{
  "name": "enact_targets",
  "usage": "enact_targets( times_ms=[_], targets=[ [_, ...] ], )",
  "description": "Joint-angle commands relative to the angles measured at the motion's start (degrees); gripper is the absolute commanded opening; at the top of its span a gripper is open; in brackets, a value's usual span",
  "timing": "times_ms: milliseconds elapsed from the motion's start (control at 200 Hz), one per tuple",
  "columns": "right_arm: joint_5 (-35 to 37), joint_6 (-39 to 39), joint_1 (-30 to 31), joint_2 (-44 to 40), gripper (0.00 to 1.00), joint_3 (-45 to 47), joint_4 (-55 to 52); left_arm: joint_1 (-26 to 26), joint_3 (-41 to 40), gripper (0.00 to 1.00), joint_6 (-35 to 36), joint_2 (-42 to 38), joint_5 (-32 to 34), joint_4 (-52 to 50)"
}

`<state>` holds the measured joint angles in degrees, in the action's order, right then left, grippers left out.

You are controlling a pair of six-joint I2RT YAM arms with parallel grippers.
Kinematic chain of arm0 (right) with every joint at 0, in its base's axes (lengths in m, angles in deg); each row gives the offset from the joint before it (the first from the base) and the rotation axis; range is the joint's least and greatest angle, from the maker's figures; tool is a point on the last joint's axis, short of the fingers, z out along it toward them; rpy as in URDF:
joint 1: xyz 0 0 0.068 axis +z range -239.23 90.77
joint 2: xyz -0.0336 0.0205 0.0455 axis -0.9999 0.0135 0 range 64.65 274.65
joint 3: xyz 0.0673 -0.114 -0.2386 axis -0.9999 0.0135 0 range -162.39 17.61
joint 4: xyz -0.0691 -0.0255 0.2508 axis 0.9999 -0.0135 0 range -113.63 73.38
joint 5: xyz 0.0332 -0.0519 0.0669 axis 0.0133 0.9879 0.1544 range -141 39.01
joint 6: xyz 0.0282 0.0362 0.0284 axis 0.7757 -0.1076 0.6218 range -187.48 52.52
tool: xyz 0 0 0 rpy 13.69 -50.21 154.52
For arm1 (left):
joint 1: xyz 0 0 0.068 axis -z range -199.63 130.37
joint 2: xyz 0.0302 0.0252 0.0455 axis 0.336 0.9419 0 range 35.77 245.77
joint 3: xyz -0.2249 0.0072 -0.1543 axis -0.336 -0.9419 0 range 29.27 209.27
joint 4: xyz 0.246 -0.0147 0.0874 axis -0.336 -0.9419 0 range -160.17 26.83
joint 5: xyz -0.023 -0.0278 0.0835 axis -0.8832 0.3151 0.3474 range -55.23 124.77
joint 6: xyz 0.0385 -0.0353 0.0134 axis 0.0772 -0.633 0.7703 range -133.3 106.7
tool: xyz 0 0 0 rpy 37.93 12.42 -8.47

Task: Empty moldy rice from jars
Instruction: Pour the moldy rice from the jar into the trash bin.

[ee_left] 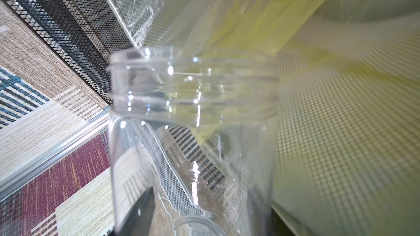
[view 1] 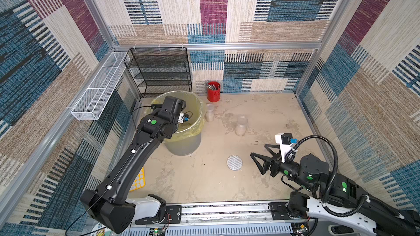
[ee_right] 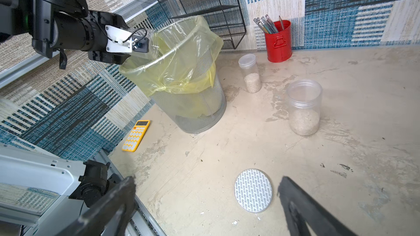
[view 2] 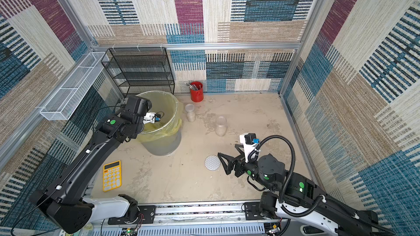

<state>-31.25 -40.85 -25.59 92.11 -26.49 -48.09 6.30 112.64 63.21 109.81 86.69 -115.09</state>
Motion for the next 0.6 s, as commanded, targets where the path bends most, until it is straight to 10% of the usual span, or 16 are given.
enact_targets(
  times_ms=[0,596],
  targets=[
    [-0.1,-1.52,0.0,0.06,0.99,0.25,2.67,-0.1,0.98,0.1,0.4,-1.05,-1.37,0.47],
    [-2.28,-2.24,-0.04,3.1,0.99,1.89,8.21,2.0,7.06,0.09,-4.58,3.16,0.76,-1.31]
  ],
)
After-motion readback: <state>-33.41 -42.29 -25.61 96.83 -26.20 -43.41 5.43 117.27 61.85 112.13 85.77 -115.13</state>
